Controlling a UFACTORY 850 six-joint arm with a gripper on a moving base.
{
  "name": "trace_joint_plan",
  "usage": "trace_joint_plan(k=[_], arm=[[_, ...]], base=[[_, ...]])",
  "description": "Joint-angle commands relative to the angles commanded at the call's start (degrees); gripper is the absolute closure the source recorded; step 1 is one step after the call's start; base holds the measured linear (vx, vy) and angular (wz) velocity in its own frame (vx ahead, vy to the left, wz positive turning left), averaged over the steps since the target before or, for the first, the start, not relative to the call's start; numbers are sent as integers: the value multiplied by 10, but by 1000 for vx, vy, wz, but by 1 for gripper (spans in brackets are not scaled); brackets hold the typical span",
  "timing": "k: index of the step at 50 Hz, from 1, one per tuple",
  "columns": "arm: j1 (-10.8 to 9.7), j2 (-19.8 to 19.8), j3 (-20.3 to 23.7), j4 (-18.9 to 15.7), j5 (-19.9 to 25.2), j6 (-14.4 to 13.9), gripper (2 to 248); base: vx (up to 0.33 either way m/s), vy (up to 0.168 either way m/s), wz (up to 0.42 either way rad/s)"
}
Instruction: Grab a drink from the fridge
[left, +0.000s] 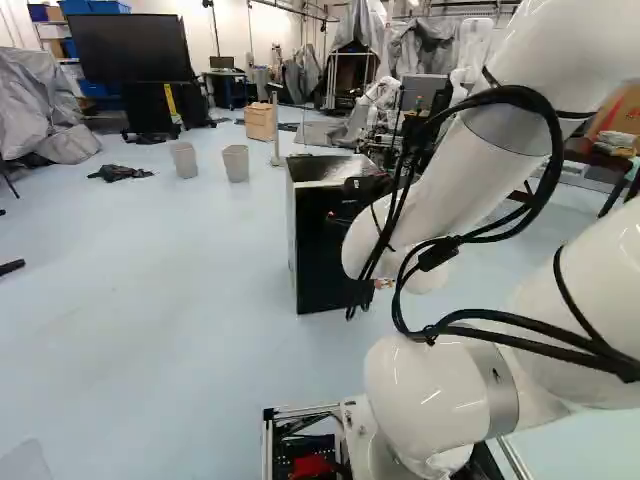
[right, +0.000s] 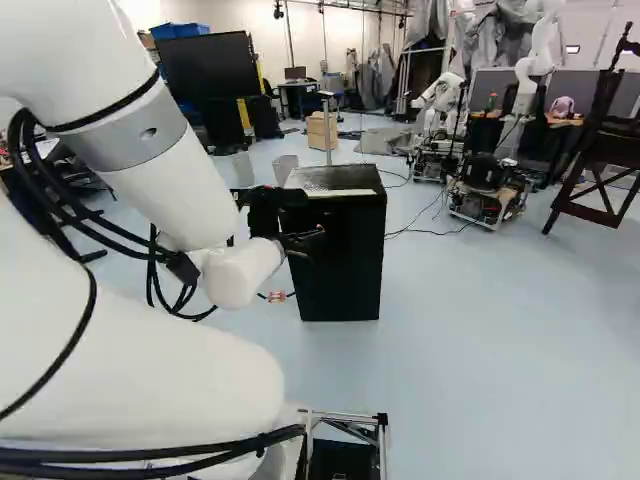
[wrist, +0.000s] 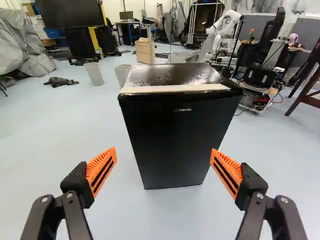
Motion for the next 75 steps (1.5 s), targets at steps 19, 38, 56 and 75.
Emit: trace_joint_plan(k=[19,38,56,75], arm=[[0,0,0,0,0,0,3],[0,0,0,0,0,0,3],[0,0,0,0,0,0,3],[0,0,0,0,0,0,3]], base=[[76,38,-18],[86,73,-20],[85,85,-21],[71,80,-22]])
